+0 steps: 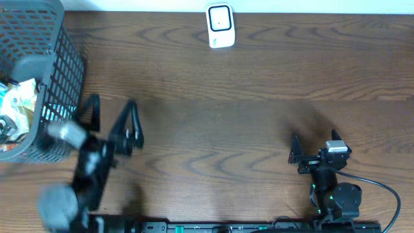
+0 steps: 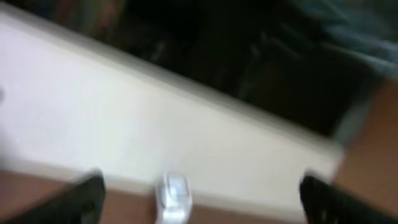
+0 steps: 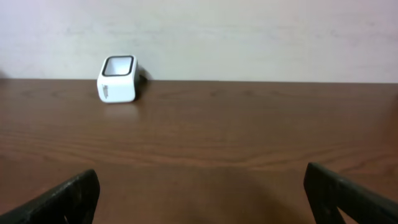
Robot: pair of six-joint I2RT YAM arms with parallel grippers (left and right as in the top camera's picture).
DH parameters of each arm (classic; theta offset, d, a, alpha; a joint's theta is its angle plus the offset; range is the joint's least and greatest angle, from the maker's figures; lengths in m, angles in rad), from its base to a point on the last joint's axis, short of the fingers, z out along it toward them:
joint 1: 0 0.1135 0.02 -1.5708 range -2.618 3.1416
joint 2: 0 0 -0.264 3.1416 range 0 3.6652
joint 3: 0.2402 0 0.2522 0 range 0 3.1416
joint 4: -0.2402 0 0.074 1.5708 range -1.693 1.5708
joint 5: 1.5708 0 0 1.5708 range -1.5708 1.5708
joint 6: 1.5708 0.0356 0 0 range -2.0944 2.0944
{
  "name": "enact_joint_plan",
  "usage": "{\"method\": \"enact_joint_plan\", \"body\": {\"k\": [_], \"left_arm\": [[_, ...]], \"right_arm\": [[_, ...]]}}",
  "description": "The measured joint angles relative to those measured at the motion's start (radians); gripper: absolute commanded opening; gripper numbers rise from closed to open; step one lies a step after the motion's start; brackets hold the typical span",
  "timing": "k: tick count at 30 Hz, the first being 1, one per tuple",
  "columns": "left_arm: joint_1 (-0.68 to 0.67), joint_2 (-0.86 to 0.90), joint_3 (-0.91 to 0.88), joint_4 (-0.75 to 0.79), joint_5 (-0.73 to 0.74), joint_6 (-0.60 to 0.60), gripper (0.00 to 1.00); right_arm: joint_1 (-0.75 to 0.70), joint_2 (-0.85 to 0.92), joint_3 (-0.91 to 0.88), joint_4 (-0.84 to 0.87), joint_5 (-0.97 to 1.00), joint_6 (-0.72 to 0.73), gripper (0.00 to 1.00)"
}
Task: Scan the item barcode
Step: 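Move the left gripper up and into the grey basket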
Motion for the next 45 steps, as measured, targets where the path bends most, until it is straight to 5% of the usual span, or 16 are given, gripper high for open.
{"method": "enact_joint_plan", "body": {"k": [4,6,13,18,32,45], "left_arm": [[0.003,0.367,0.519,-0.56,-0.006,0.175,0.98],[0.005,0.527,0.749,-0.698,-0.002,0.254,0.98],[0.054,0.883,1.308,-0.962,-0.044,0.438,0.98],[0.263,1.108,1.665,-1.126,-0.052,0.446,0.98],[0.638,1.397,1.656,-1.167,-0.177,0.436,0.98],[0.685,1.589,1.448,-1.117,-0.281,0.569,0.98]], "right_arm": [[0.0,0.0,0.0,-0.002,0.001,0.0,0.99],[0.0,0.0,0.0,-0.001,0.002,0.0,0.99],[0.0,0.0,0.0,-0.002,0.002,0.0,0.99],[0.0,0.0,0.0,-0.001,0.002,0.0,0.99],[0.0,0.0,0.0,-0.001,0.002,0.0,0.99],[0.0,0.0,0.0,-0.001,0.002,0.0,0.99]]}}
